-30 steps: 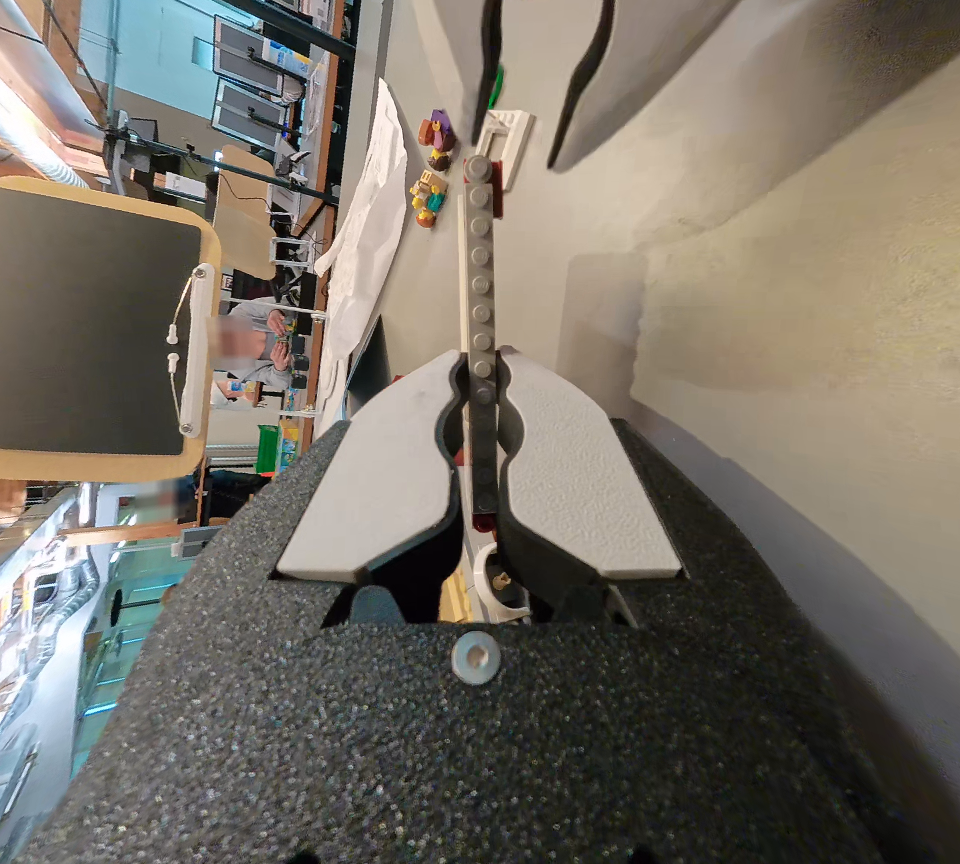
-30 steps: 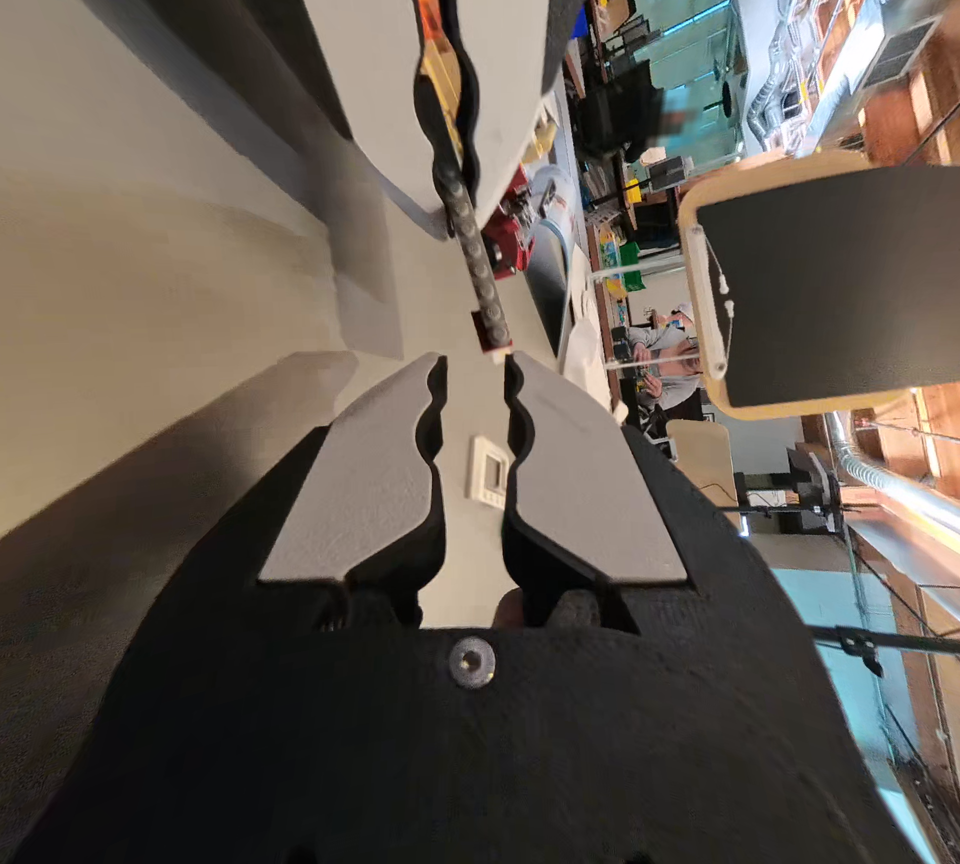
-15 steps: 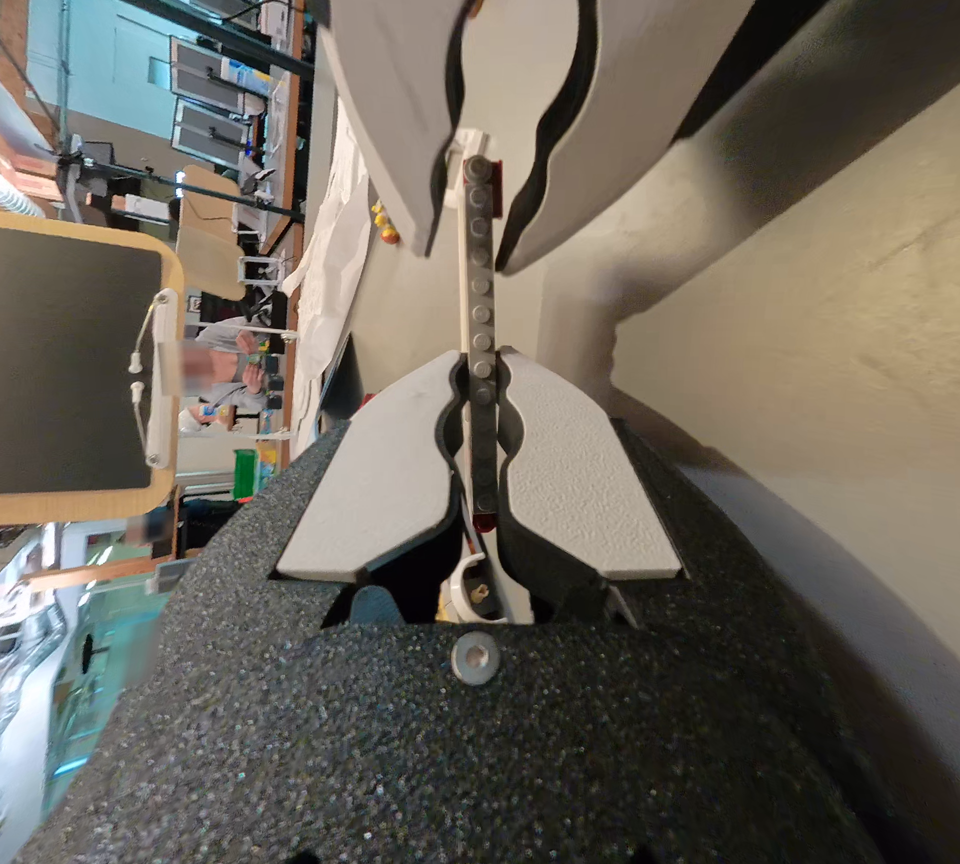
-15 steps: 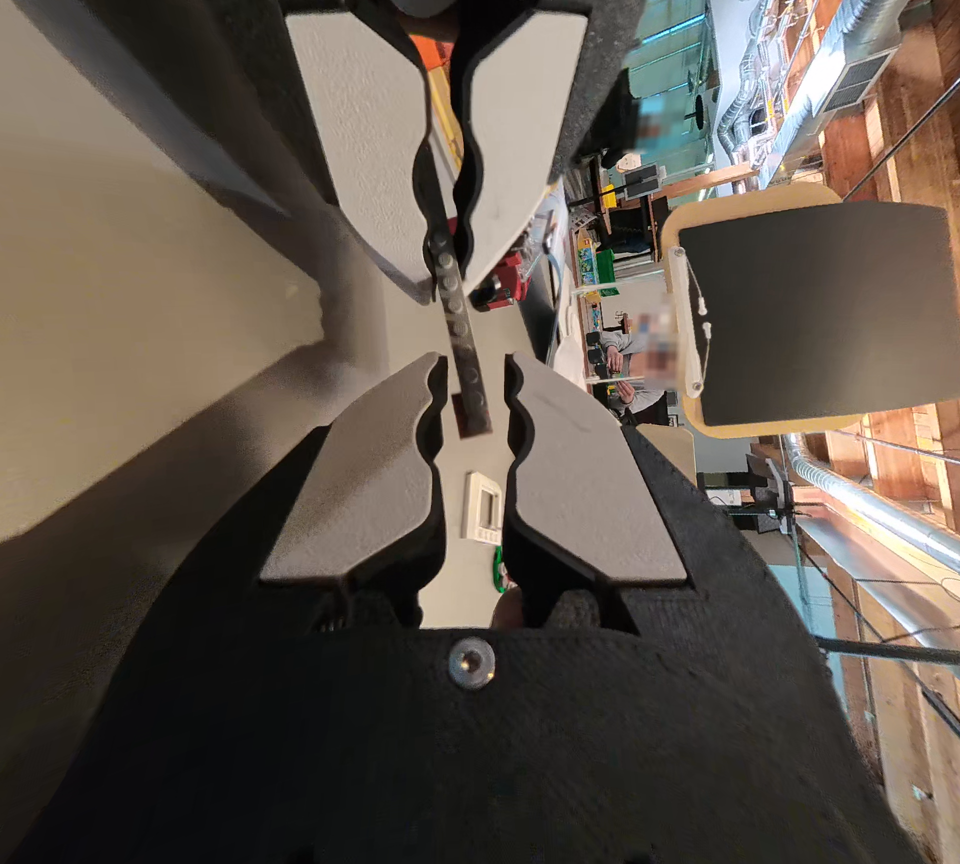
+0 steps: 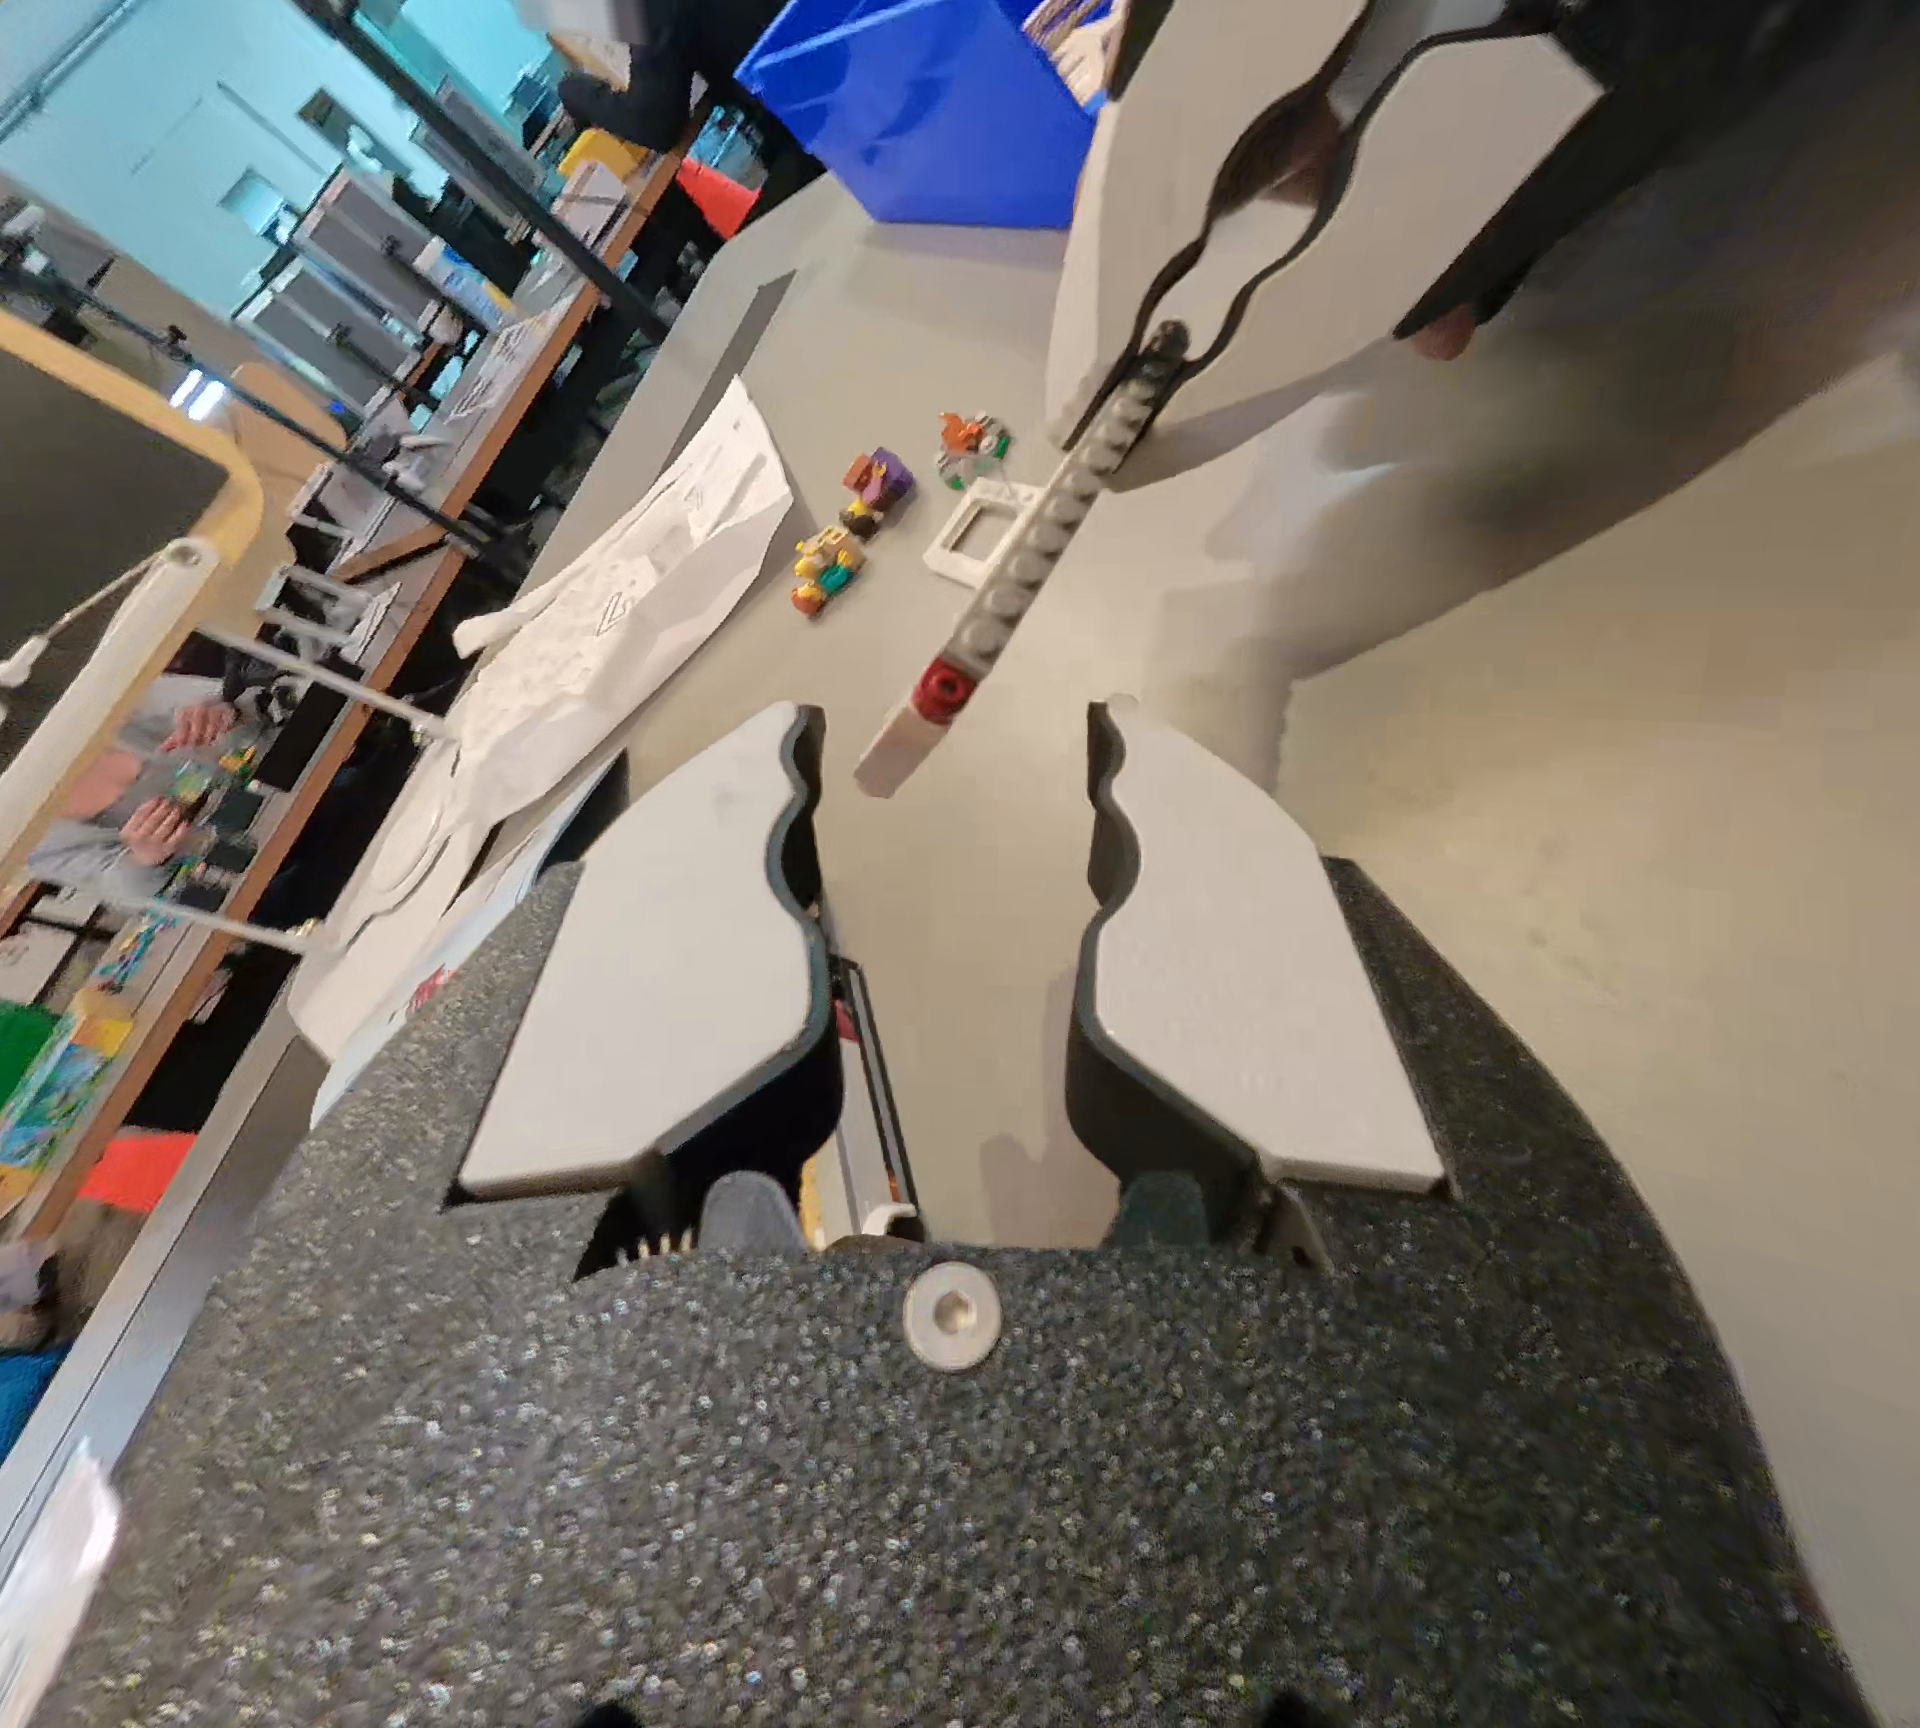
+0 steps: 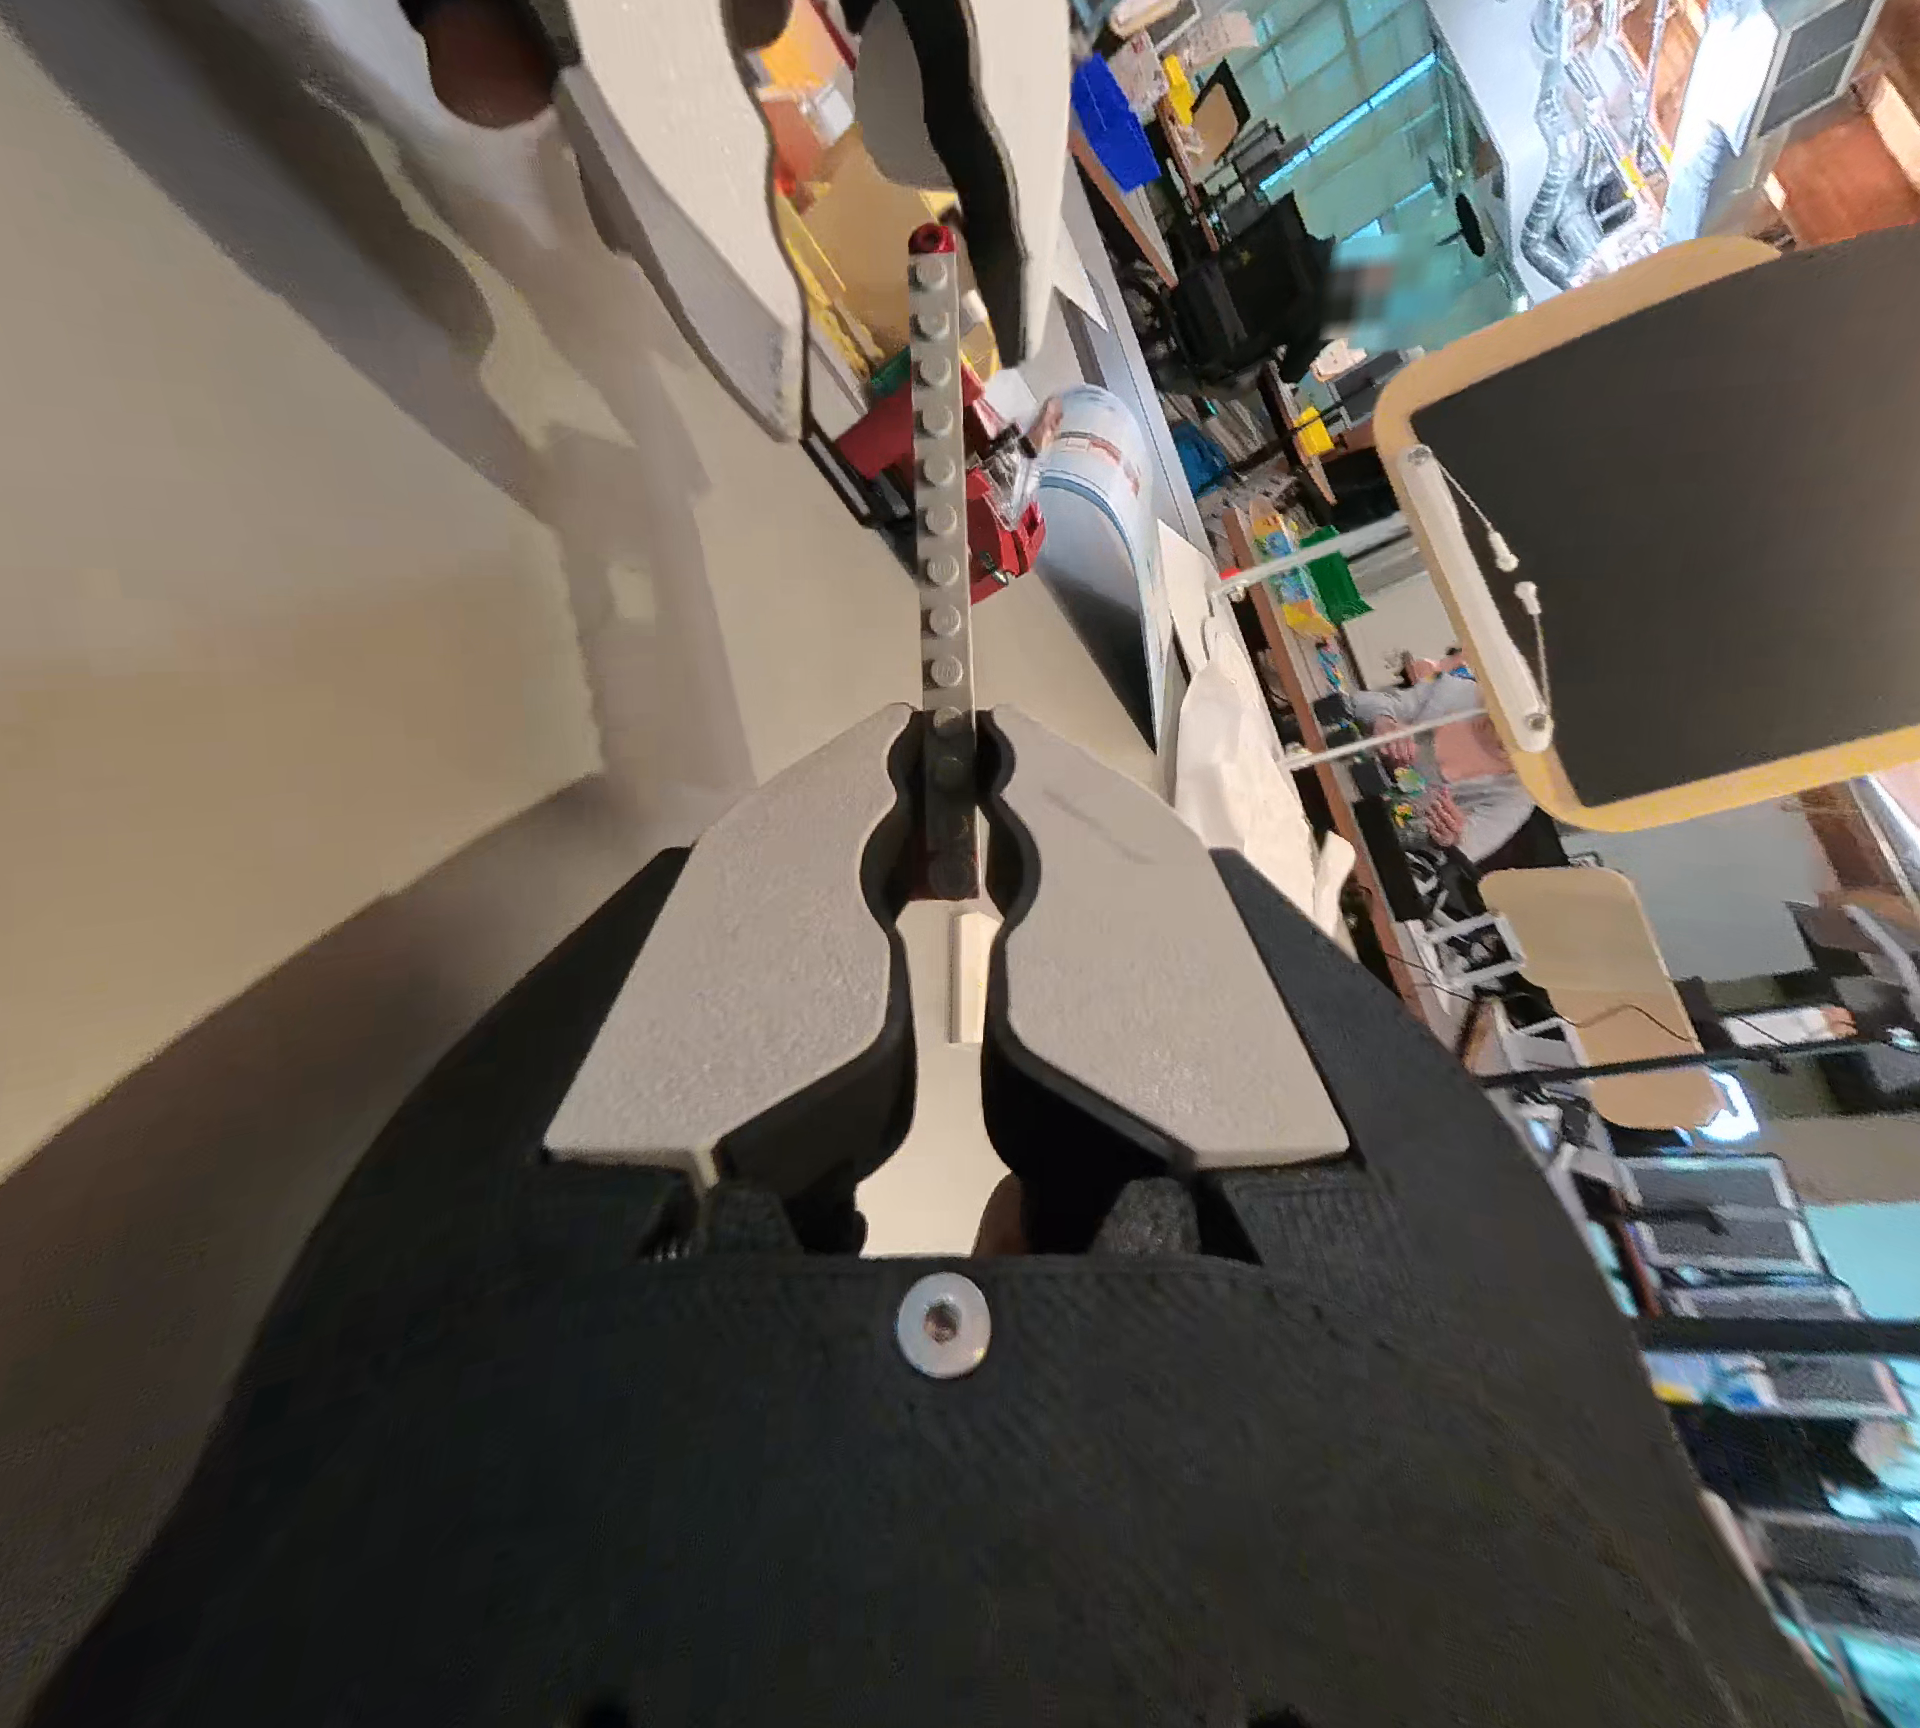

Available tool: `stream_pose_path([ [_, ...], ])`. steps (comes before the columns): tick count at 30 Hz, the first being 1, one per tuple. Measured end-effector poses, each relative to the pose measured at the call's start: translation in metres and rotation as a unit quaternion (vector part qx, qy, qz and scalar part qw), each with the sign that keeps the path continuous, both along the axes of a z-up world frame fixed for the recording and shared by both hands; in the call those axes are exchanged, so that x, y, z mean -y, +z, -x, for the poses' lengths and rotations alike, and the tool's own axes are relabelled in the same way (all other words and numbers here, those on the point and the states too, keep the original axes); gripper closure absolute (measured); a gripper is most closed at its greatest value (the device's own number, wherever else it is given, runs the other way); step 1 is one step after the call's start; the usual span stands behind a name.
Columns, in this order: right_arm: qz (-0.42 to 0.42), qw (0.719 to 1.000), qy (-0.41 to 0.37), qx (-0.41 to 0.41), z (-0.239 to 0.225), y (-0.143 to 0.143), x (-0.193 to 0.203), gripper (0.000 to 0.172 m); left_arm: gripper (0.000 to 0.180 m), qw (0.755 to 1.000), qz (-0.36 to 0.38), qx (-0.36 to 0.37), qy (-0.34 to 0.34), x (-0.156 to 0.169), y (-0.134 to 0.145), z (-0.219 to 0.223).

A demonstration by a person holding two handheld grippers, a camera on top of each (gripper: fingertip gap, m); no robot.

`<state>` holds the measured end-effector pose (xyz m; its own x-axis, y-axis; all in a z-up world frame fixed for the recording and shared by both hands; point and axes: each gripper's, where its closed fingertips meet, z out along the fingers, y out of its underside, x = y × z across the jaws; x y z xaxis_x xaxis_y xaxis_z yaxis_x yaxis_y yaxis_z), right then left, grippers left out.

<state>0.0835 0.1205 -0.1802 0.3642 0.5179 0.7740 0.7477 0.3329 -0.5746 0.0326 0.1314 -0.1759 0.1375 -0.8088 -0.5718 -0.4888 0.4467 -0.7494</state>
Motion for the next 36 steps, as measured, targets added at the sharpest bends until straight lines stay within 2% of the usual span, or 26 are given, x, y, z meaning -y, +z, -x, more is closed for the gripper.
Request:
stream_pose_path([
  [5,0.046,0.995,0.079,-0.043,0.008,0.002,0.017,0.164,0.136,0.998,-0.033,0.008,-0.056,0.019,0.004,-0.006],
  [9,0.069,0.989,0.120,-0.054,0.014,0.001,0.026,0.164,0.163,0.994,-0.073,-0.002,-0.081,0.028,0.001,-0.007],
  [11,0.064,0.989,0.119,-0.053,0.013,0.001,0.025,0.162,0.169,0.994,-0.063,-0.012,-0.093,0.031,-0.001,-0.007],
  [15,0.042,0.995,0.088,-0.026,0.009,0.005,0.018,0.155,0.172,0.994,-0.076,-0.025,-0.074,0.031,-0.002,-0.008],
  [17,0.014,0.997,0.073,0.014,0.008,0.006,0.017,0.149,0.172,0.992,-0.111,-0.038,-0.043,0.025,-0.001,-0.008],
  [21,-0.058,0.992,0.050,0.097,0.013,0.009,0.018,0.148,0.172,0.975,-0.208,-0.081,0.020,0.010,0.000,-0.004],
  [23,-0.090,0.987,0.055,0.122,0.024,0.009,0.023,0.148,0.172,0.967,-0.232,-0.100,0.036,0.007,-0.002,-0.003],
  [27,-0.135,0.980,0.077,0.122,0.052,0.014,0.032,0.148,0.172,0.958,-0.257,-0.120,0.050,0.004,-0.004,-0.004],
  [32,-0.136,0.981,0.074,0.121,0.063,0.012,0.030,0.150,0.172,0.956,-0.261,-0.128,0.047,0.006,-0.007,-0.005],
  [36,-0.144,0.980,0.065,0.122,0.063,0.012,0.028,0.163,0.172,0.955,-0.262,-0.130,0.047,0.006,-0.008,-0.005],
])
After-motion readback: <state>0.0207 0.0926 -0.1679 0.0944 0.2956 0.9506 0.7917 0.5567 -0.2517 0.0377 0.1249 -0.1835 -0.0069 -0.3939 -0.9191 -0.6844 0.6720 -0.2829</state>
